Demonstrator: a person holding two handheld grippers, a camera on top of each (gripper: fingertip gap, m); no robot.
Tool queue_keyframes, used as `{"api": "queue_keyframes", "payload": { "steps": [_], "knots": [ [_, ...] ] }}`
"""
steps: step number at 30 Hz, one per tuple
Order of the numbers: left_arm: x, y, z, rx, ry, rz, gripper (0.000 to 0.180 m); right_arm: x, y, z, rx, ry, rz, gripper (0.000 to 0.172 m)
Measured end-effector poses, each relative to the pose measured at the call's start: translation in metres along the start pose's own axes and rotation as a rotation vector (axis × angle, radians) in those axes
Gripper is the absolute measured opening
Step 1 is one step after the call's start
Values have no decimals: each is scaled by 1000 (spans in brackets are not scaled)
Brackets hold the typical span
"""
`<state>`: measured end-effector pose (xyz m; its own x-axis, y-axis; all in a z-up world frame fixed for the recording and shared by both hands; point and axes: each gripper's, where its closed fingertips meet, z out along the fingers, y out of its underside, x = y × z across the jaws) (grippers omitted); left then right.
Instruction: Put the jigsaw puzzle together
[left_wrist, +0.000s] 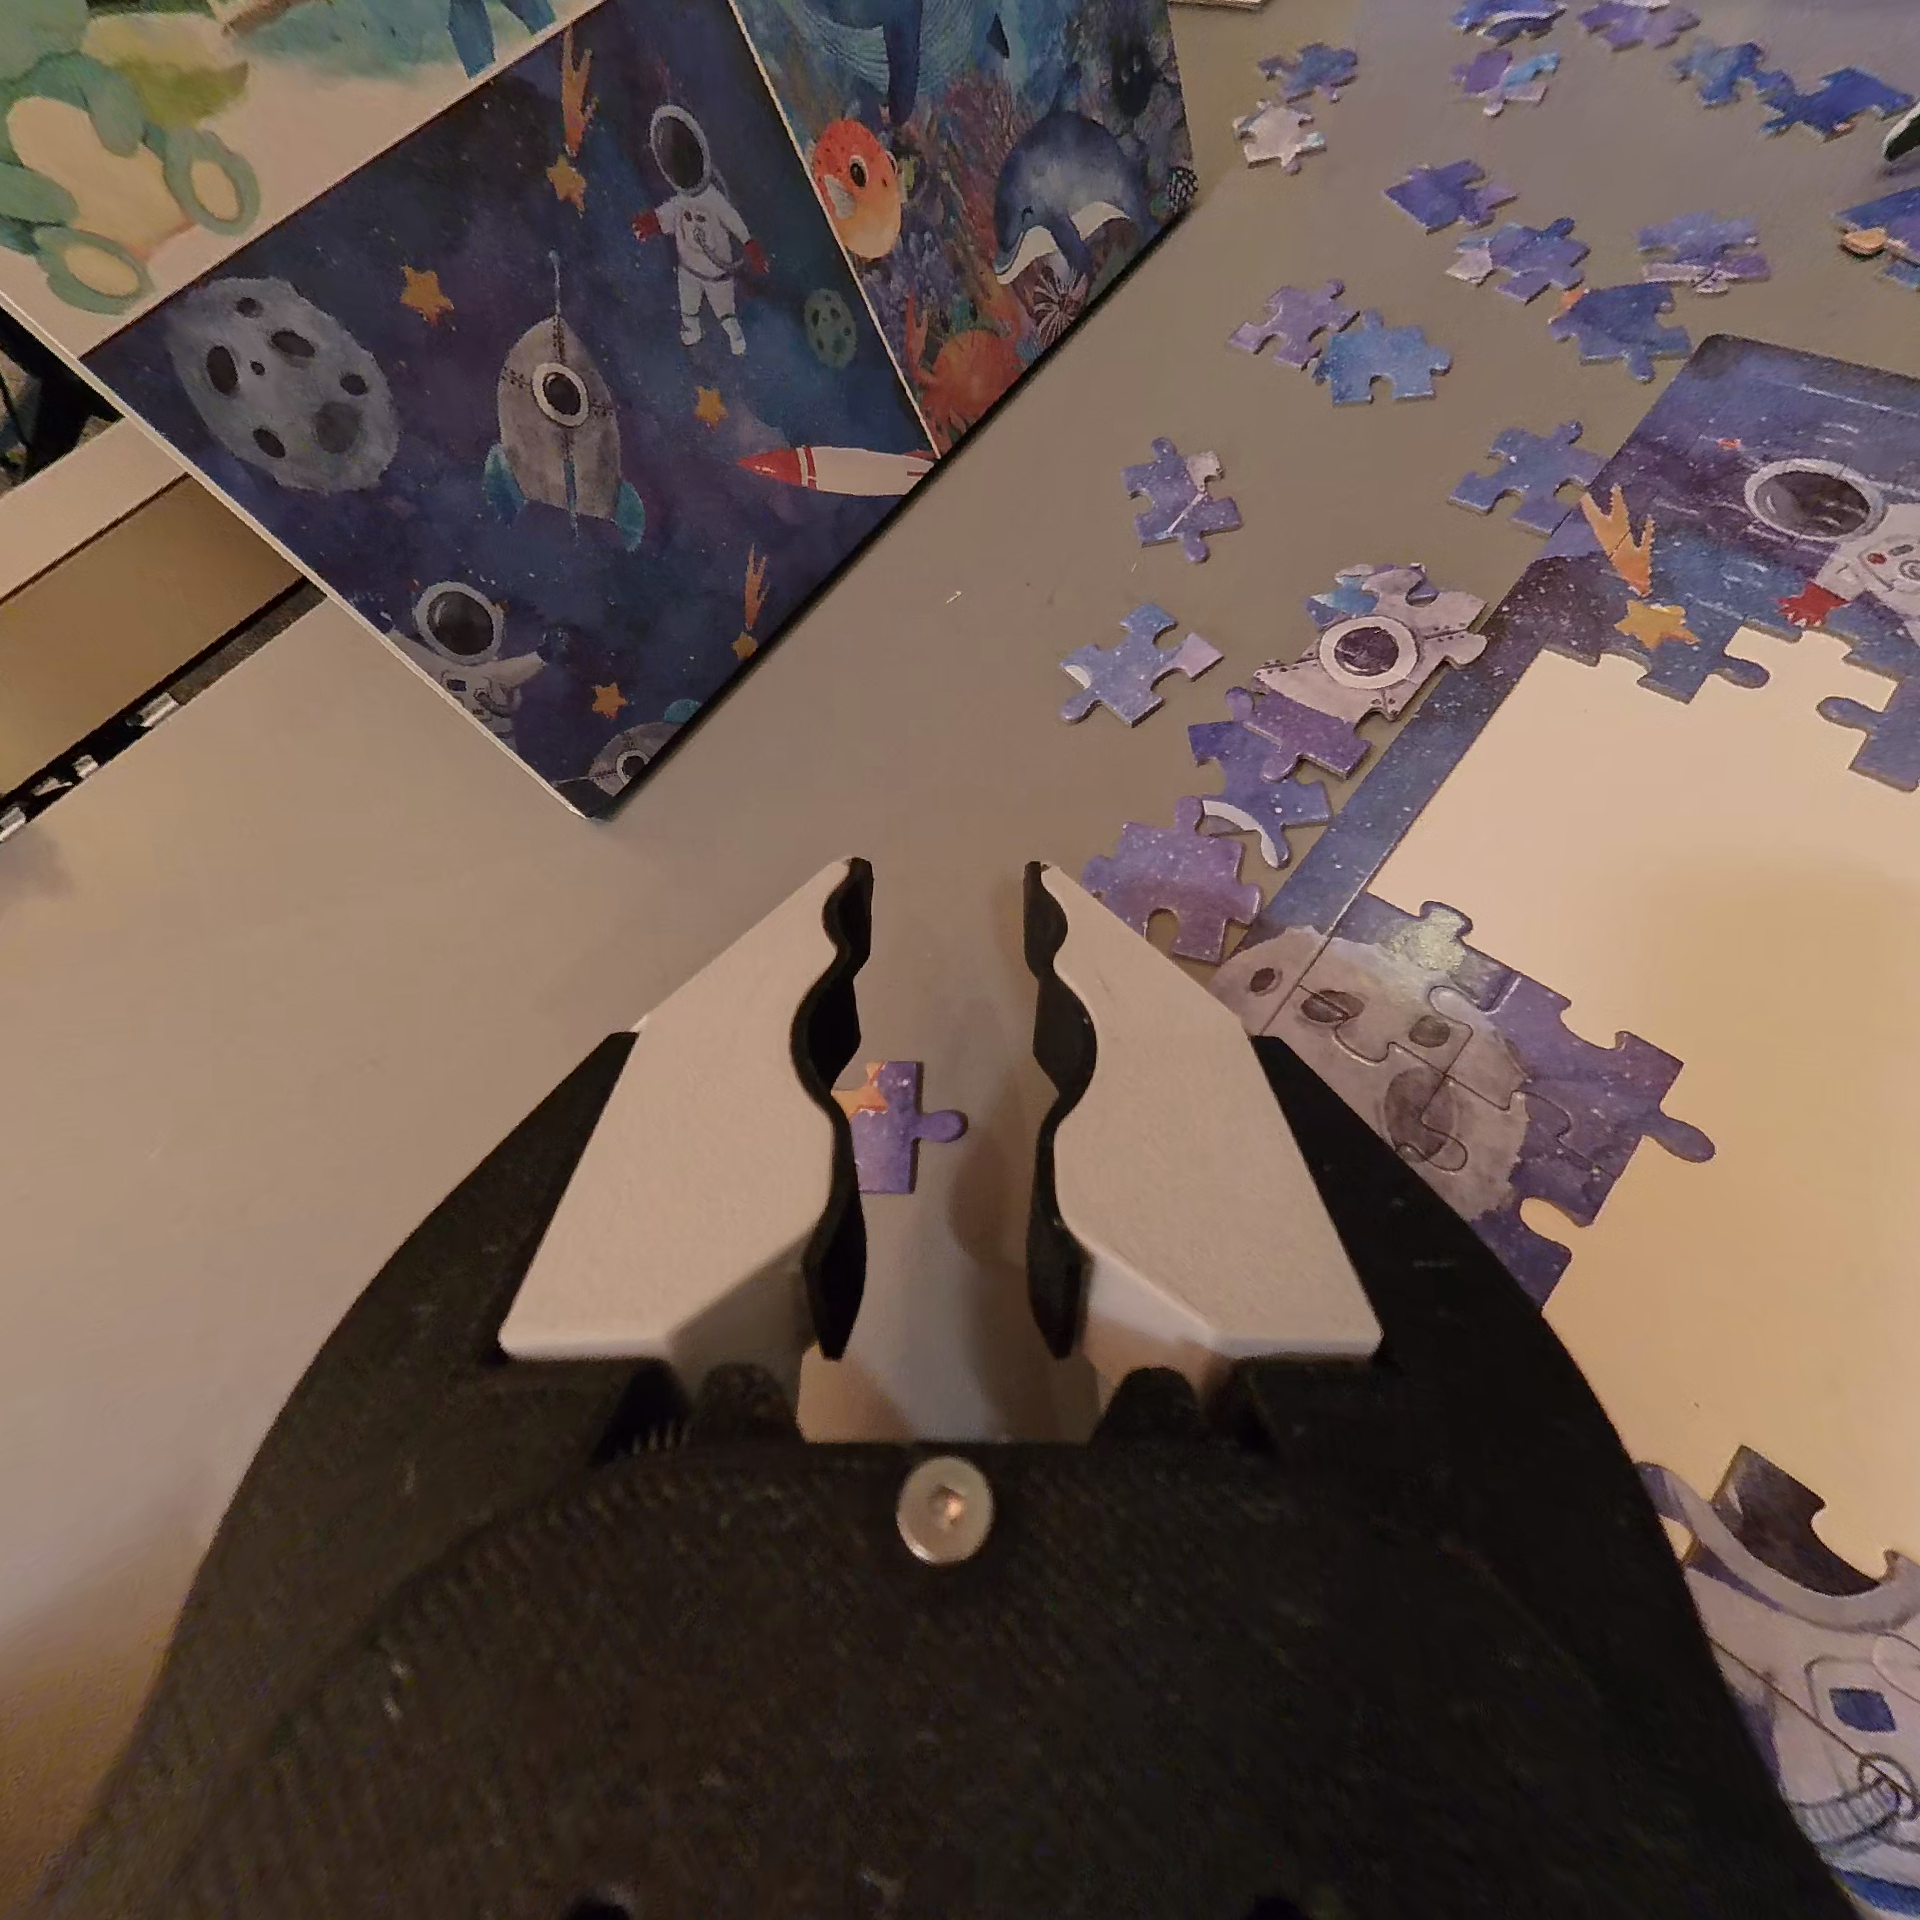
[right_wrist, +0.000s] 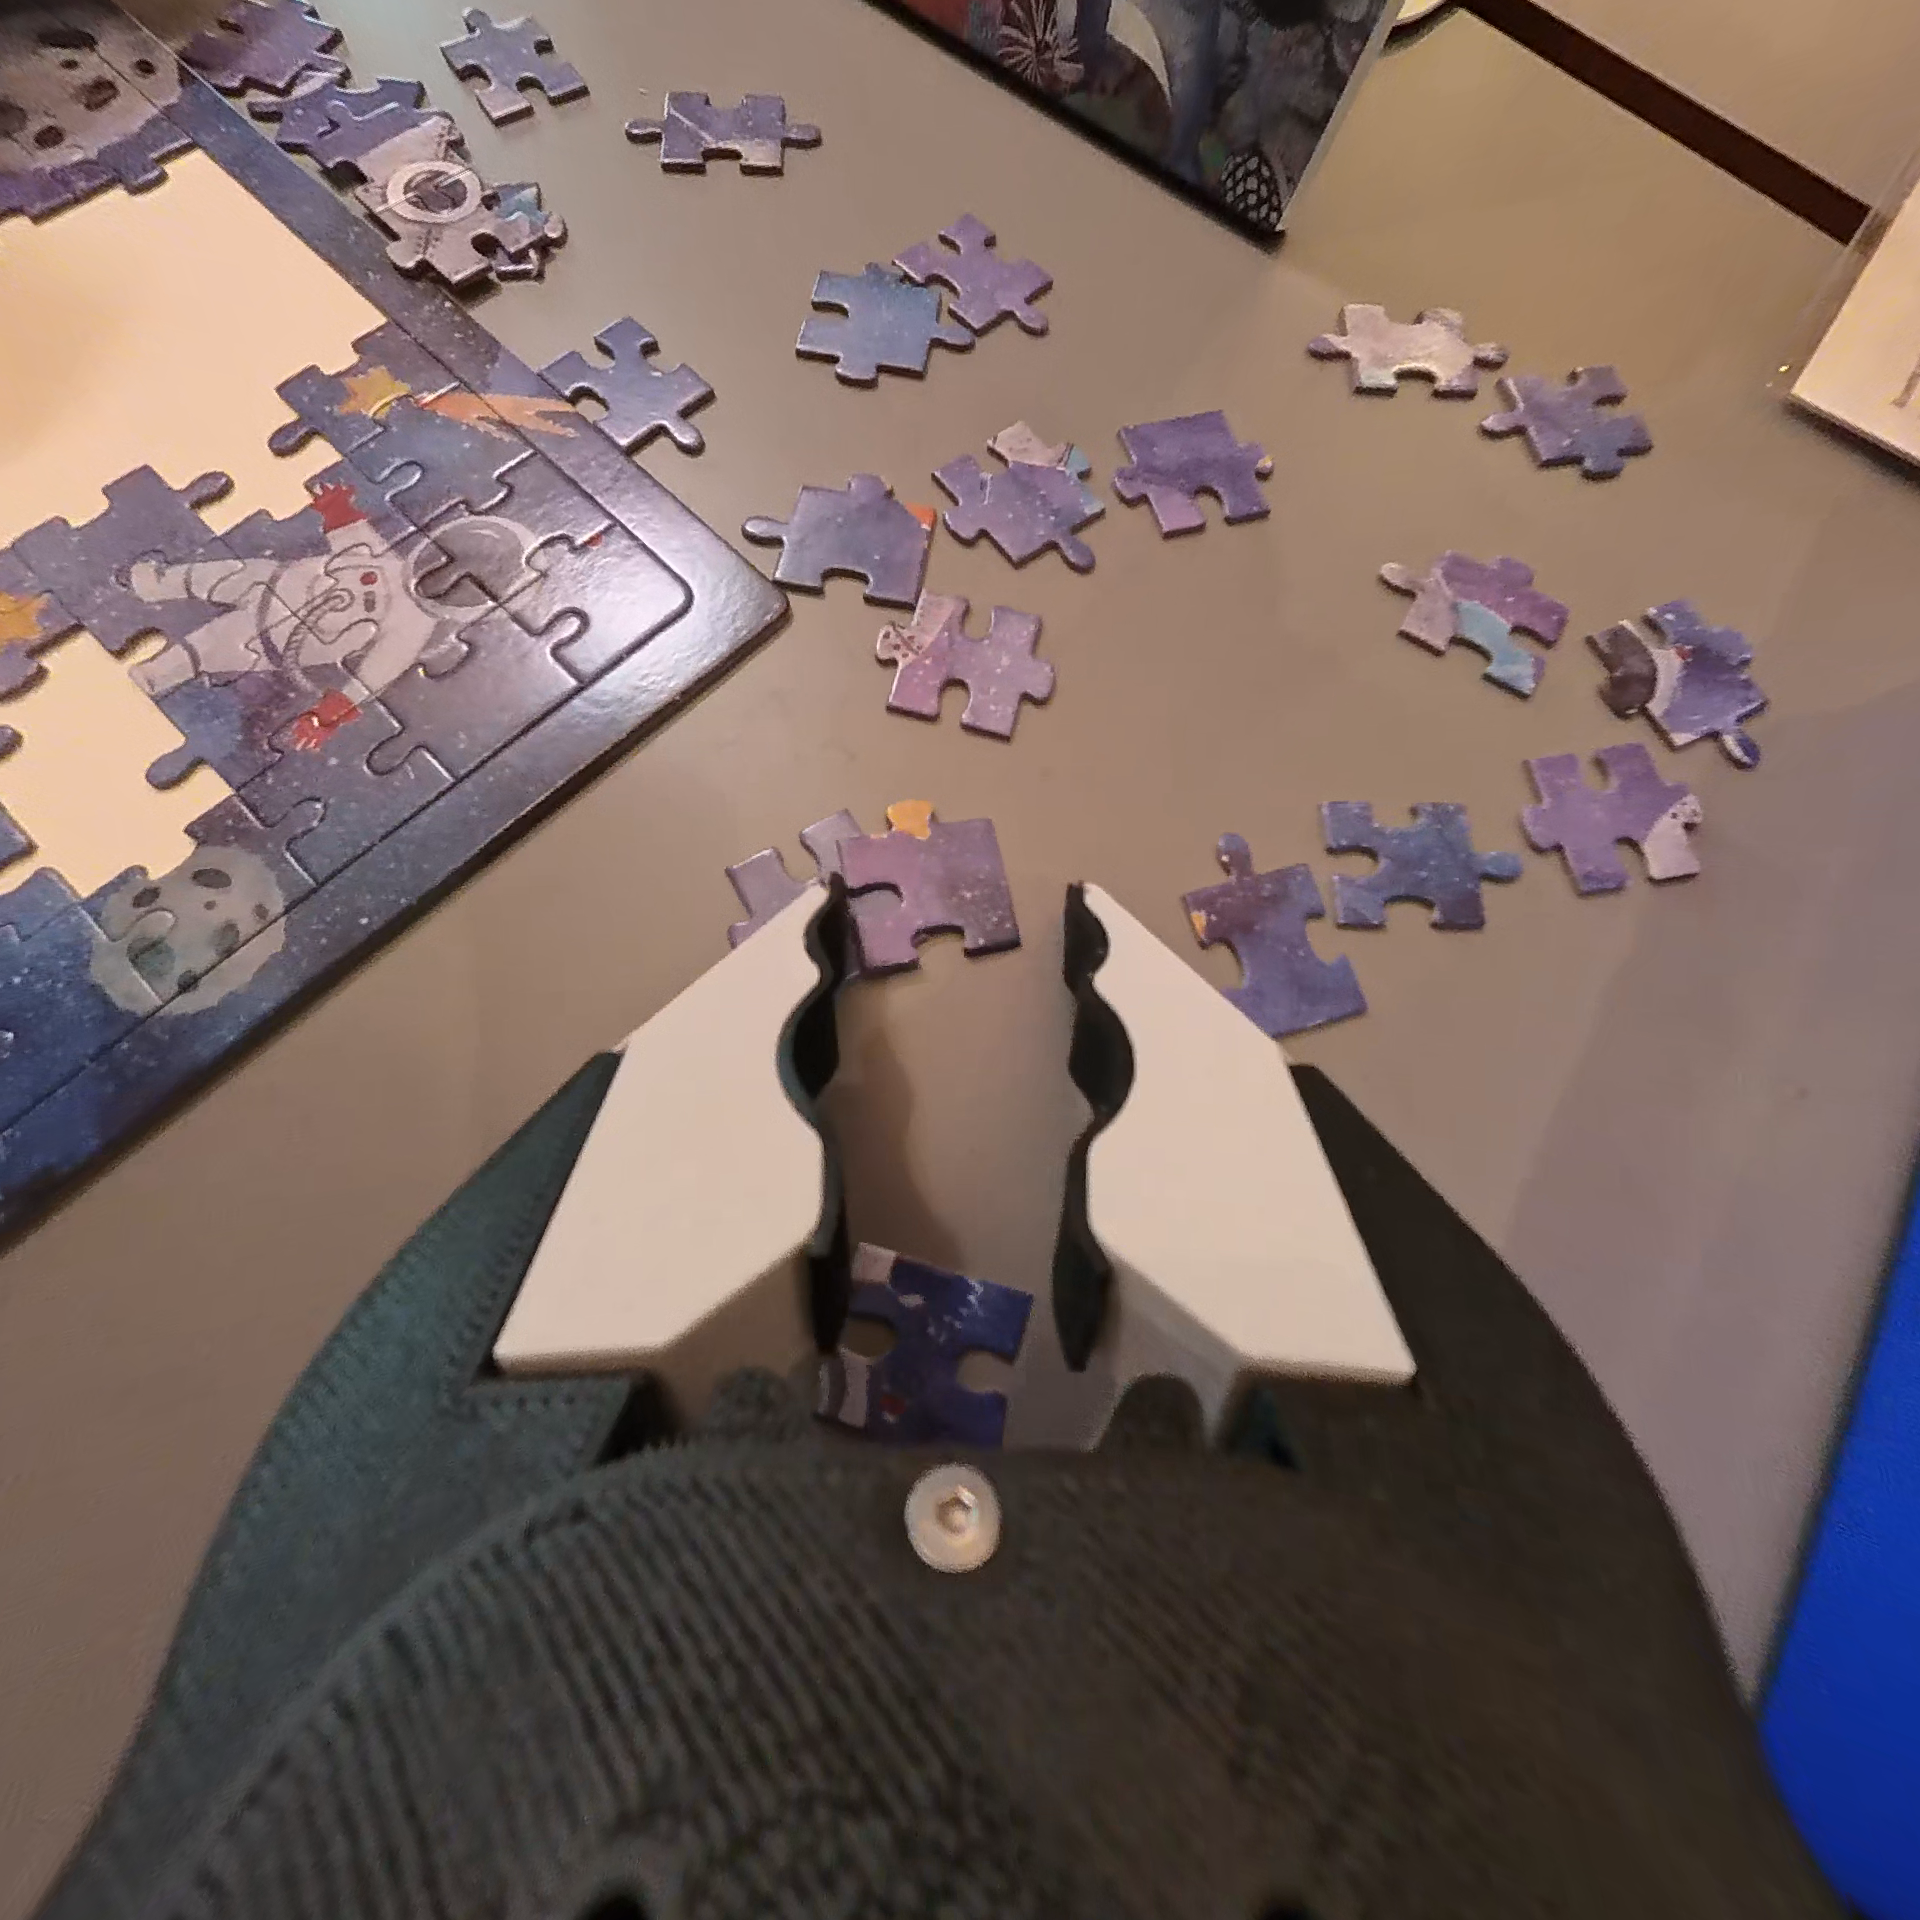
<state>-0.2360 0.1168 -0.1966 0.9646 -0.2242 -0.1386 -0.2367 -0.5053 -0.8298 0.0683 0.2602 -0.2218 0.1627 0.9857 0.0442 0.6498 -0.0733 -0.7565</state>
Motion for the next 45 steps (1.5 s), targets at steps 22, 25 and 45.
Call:
{"api": "queue_keyframes", "payload": {
  "steps": [22,25,45],
  "knots": [
    [0,0,0,-2,-2,4,29,8,3,-3,-3,27,25,36],
    [0,0,0,-1,-2,5,29,8,1,-3,5,23,28,36],
    [0,0,0,-2,-2,4,29,26,-26,-28,204,74,131,29]
  ]
}}
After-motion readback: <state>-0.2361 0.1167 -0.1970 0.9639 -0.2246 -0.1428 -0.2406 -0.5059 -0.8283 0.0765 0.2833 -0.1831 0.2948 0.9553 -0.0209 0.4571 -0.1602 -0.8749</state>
